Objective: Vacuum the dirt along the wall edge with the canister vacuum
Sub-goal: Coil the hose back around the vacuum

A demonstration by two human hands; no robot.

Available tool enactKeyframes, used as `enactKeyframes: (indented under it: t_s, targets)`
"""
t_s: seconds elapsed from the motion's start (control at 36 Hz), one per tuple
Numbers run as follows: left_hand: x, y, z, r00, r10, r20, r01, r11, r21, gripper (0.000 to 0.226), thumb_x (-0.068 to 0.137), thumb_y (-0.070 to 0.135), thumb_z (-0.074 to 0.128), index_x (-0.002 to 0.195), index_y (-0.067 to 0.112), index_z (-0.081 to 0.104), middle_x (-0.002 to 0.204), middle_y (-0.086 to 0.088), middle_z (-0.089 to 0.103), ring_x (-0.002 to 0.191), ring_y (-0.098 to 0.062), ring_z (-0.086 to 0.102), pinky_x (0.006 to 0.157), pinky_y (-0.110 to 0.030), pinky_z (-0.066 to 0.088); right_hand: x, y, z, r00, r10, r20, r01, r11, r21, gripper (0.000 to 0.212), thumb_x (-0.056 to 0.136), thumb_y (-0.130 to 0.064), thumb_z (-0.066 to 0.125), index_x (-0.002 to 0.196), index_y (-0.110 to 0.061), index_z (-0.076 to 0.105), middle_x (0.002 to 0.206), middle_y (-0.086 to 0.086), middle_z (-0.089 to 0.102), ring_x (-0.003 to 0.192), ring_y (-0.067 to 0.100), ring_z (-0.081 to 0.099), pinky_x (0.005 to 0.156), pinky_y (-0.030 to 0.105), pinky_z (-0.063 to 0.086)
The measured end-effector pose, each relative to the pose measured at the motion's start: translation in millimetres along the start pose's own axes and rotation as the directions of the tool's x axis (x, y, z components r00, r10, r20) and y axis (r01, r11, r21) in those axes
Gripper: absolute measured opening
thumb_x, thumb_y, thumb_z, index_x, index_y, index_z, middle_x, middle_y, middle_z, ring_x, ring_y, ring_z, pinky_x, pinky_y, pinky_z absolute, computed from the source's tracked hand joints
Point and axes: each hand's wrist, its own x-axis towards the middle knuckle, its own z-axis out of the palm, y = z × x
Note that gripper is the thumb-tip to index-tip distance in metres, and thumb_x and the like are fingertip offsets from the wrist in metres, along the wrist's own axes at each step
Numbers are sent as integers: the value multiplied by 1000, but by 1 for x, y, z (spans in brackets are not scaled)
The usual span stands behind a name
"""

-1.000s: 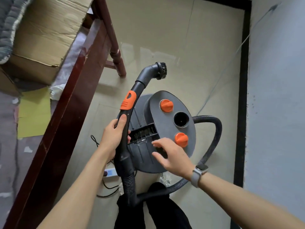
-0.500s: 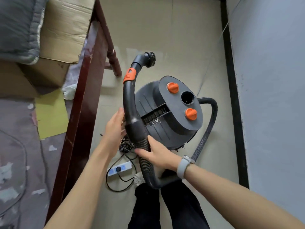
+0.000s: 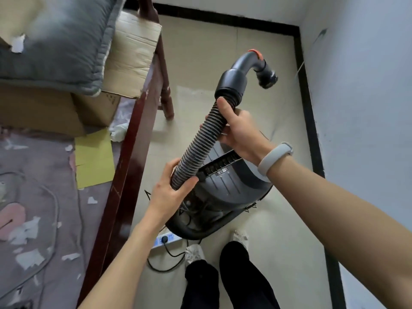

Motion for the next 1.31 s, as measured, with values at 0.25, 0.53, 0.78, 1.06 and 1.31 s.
enactKeyframes:
  t_s: [0.25,0.53,0.78,1.06,1.31]
  targets:
    - [7,45,-6,984,158,84,-148,983,-111,38,71,51,69,107,52,61,73,16,61,61,-6,56,60,-31,54,-18,-6,-41,989,-143,-50,130,971,-199,80,95,12,36,155,-26,0,130,10,60,114,19,63,83,25,48]
    - [23,96,-20,962,232,146,-209,965,-156,30,73,46,69,103,52,66,74,4,61,63,-17,55,62,-48,52,2,-55,-31,740,-662,119,297,163,-941,58,85,-21,67,140,-25,48,113,12,45,97,28,51,72,42,51]
    - [56,108,-28,958,278,76,-277,961,-27,48,62,50,79,106,58,61,88,16,68,74,0,61,70,-16,50,16,-118,-50,644,-584,494,377,-319,-869,56,74,-20,80,120,4,58,137,17,54,136,38,41,112,62,25]
    - [125,120,2,970,244,-11,-215,876,432,55,87,30,70,135,23,43,113,1,58,102,-24,58,88,-46,49,41,-152,-105,538,-510,671,334,-602,-725,26,70,-19,78,89,-4,68,85,14,66,68,33,64,69,43,53]
    - [238,159,74,954,291,-65,-146,646,749,52,95,33,57,143,24,40,124,-15,52,112,-37,48,91,-50,39,98,-125,-178,774,-549,316,177,-291,-940,27,90,-33,52,110,-14,55,94,4,64,83,30,62,61,34,39]
